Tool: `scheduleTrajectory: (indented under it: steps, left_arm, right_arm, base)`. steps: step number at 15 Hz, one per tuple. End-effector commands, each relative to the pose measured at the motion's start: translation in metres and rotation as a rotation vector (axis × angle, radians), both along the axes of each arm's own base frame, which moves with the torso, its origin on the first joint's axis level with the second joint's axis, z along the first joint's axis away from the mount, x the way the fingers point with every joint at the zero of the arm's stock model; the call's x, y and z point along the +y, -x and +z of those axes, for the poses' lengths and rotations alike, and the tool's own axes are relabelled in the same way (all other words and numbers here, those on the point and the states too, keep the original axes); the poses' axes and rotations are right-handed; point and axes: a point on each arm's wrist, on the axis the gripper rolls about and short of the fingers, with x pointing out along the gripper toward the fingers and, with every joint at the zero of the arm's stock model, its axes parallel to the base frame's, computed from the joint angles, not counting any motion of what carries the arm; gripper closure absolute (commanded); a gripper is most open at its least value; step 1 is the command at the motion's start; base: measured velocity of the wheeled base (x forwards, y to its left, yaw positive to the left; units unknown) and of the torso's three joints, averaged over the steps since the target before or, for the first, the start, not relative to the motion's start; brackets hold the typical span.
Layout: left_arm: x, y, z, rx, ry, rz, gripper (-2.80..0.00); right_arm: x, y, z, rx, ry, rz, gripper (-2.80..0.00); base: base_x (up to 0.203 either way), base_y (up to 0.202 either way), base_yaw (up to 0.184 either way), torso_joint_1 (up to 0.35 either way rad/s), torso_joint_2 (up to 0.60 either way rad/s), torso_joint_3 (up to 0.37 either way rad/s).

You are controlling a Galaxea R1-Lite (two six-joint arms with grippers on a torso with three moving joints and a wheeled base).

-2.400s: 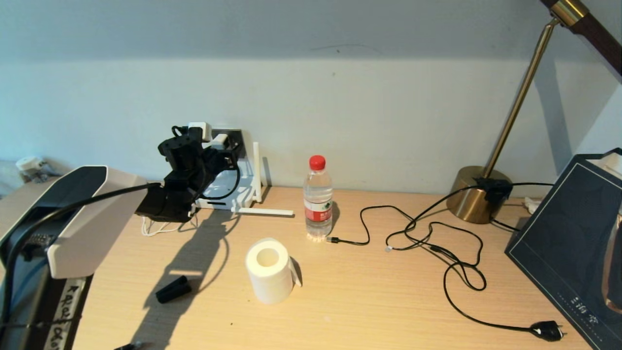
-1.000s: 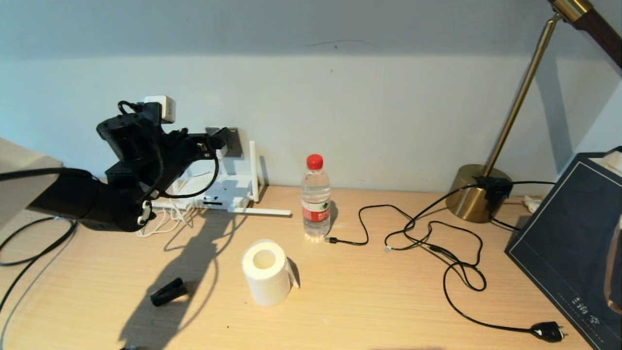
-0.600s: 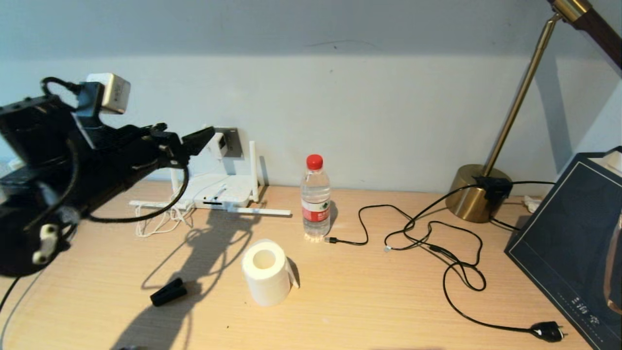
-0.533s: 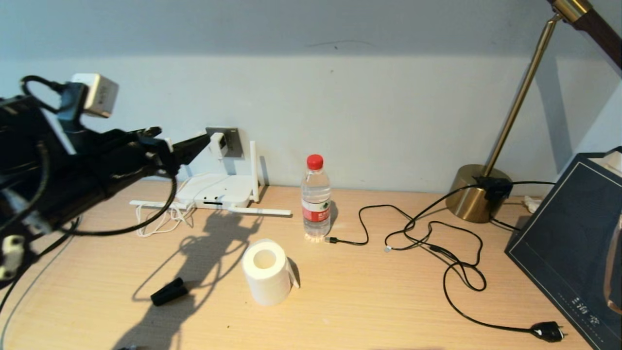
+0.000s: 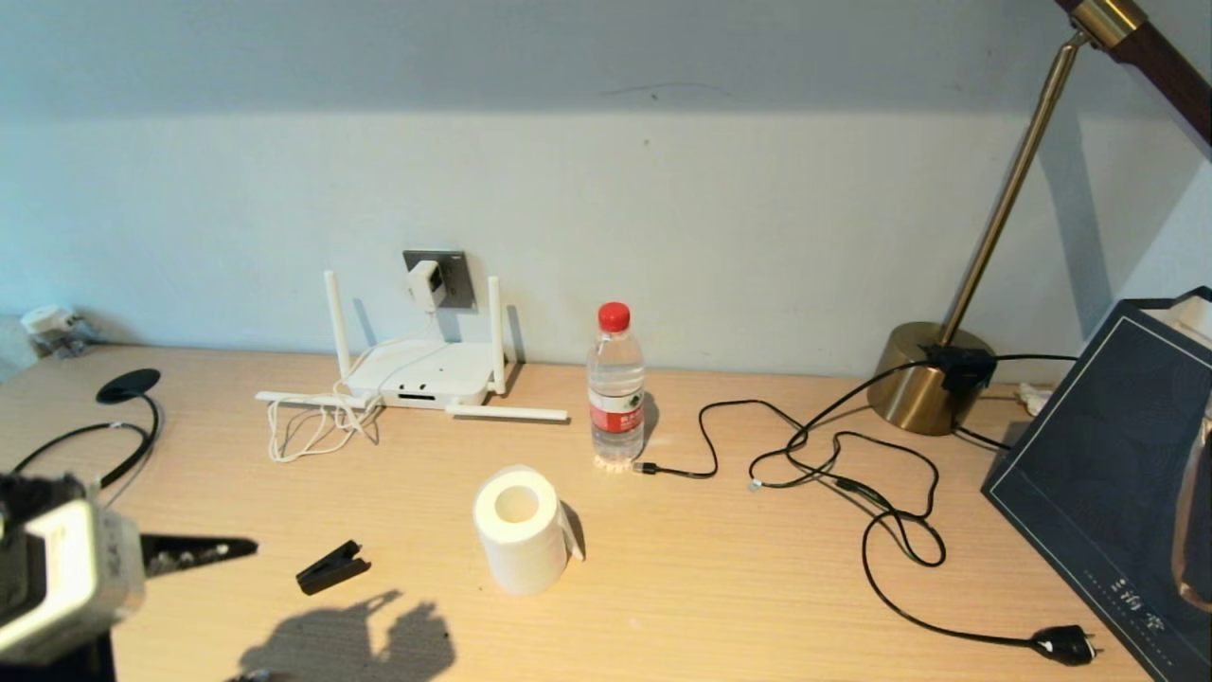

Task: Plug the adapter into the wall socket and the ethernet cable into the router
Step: Pick up cable

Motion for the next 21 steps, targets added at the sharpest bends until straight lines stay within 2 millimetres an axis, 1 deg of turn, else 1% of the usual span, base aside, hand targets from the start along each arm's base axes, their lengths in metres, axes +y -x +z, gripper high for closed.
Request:
scheduleTrajectory:
  steps: [1,3,5,6,8,10,12,14,16,19,21]
  left_arm:
    - [0.005,0.033,-0.015,0.162,-0.092,0.019,-2.80]
    - [0.010,0.036,-0.024,0.227,-0.167,0.128,-2.80]
    - [0.015,0.032,-0.031,0.274,-0.190,0.211,-2.80]
    - [0.017,0.025,-0.033,0.301,-0.194,0.238,-2.80]
    - [0.023,0.005,-0.035,0.302,-0.211,0.267,-2.80]
    - [0.030,-0.012,-0.040,0.316,-0.267,0.244,-2.80]
    - [0.042,-0.030,-0.044,0.322,-0.356,0.190,-2.80]
    - [0.053,-0.035,-0.046,0.322,-0.415,0.170,-2.80]
    - [0.060,-0.034,-0.055,0.360,-0.435,0.158,-2.80]
    - [0.065,-0.043,-0.066,0.399,-0.440,0.131,-2.80]
    - [0.068,-0.053,-0.071,0.399,-0.437,0.129,-2.80]
  right_arm:
    - [0.000,0.000,0.000,0.003,0.000,0.001,0.00]
    - [0.000,0.000,0.000,0.002,0.000,0.001,0.00]
    - [0.000,0.000,0.000,0.000,0.000,0.001,0.00]
    - [0.000,0.000,0.000,0.002,0.000,0.001,0.00]
    - [0.000,0.000,0.000,0.002,0.000,0.001,0.00]
    - [0.000,0.000,0.000,0.002,0.000,0.001,0.00]
    - [0.000,0.000,0.000,0.001,0.001,0.001,0.00]
    - [0.000,0.000,0.000,0.002,0.000,0.001,0.00]
    - [0.000,0.000,0.000,0.002,0.000,0.001,0.00]
    - [0.000,0.000,0.000,0.001,0.000,0.001,0.00]
    - [0.000,0.000,0.000,0.000,0.000,0.001,0.00]
  base:
    - [0.000,0.000,0.000,0.000,0.00,0.000]
    - [0.000,0.000,0.000,0.000,0.00,0.000]
    - [0.000,0.000,0.000,0.000,0.00,0.000]
    - [0.000,0.000,0.000,0.000,0.00,0.000]
    - [0.000,0.000,0.000,0.000,0.00,0.000]
    - [0.000,0.000,0.000,0.000,0.00,0.000]
    - [0.000,0.000,0.000,0.000,0.00,0.000]
    - [0.000,0.000,0.000,0.000,0.00,0.000]
    - [0.000,0.000,0.000,0.000,0.00,0.000]
    - [0.000,0.000,0.000,0.000,0.00,0.000]
    - [0.000,0.000,0.000,0.000,0.00,0.000]
